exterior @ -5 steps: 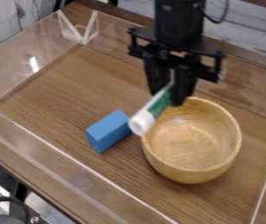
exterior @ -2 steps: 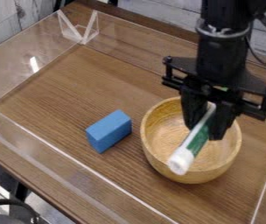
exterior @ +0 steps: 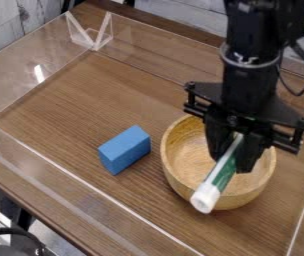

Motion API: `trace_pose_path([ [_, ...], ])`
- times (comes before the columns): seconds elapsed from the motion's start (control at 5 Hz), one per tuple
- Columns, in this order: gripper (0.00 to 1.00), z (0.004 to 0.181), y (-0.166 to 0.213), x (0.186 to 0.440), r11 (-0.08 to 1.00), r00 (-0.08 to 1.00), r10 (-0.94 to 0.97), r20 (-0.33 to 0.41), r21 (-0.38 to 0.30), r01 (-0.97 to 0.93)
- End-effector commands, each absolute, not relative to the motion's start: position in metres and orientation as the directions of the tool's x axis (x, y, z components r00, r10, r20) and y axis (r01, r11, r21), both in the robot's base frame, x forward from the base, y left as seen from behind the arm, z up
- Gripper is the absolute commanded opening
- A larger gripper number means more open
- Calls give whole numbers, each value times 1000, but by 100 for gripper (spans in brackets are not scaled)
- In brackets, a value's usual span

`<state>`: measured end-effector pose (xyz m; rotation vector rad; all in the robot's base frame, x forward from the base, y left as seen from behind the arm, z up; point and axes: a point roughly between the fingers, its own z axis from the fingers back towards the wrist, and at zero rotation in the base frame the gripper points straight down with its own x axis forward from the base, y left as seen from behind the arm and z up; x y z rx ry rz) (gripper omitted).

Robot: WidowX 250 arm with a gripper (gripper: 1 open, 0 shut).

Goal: Put the green marker in the brown bowl

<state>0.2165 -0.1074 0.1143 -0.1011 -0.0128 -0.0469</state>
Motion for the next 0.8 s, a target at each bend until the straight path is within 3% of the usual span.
trace_pose_path([
  [0.0,0,112,-111,220,992,997,-57,58,-107,63],
  [0.2,0,101,-112,222,993,997,-48,65,-103,55],
  [0.6,0,99,-109,226,994,996,-36,79,-98,44],
])
